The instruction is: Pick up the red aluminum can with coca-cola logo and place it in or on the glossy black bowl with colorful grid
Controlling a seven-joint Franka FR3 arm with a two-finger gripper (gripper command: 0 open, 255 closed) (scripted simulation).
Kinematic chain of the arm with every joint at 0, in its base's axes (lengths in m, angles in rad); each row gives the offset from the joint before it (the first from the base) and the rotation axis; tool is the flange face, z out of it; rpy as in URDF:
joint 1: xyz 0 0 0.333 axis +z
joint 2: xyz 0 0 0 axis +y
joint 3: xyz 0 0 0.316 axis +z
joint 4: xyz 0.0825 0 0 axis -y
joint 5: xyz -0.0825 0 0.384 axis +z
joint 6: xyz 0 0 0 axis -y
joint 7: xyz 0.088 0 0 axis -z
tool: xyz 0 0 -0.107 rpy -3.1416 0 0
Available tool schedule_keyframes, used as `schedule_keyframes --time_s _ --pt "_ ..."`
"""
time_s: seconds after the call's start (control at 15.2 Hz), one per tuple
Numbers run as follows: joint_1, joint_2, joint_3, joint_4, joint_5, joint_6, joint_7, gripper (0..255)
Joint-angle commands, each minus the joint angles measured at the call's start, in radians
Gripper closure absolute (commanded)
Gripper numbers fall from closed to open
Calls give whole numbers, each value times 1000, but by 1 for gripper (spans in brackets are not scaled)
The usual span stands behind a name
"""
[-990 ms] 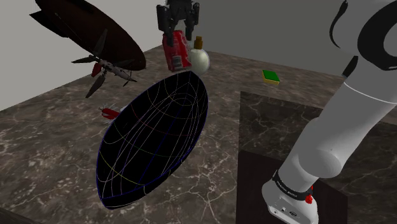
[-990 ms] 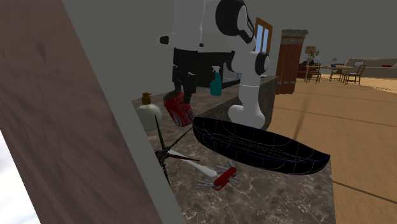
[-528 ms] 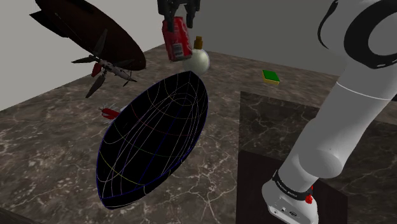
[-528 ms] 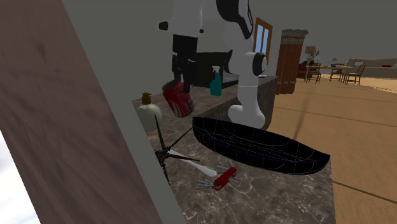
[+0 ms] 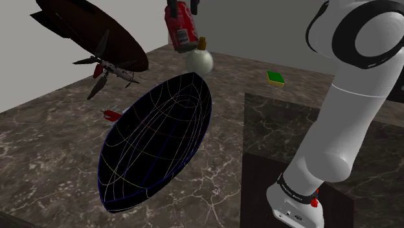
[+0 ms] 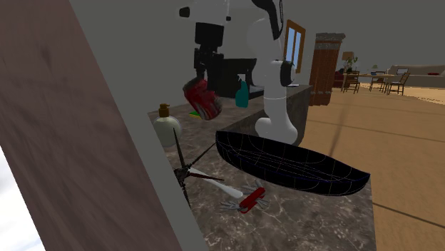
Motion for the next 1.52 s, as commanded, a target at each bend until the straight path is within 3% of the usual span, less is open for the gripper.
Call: schedule_keyframes --time_s 0.0,0.53,0.86,1.06,1.45 --pt "17 -18 13 -9 6 -12 32 255" --pt "117 -79 97 -34 30 -75 220 255" --pt "206 -56 171 27 14 -140 364 255" --pt "287 -9 222 105 -22 -195 466 255" --pt "208 -160 174 -172 94 -35 426 255"
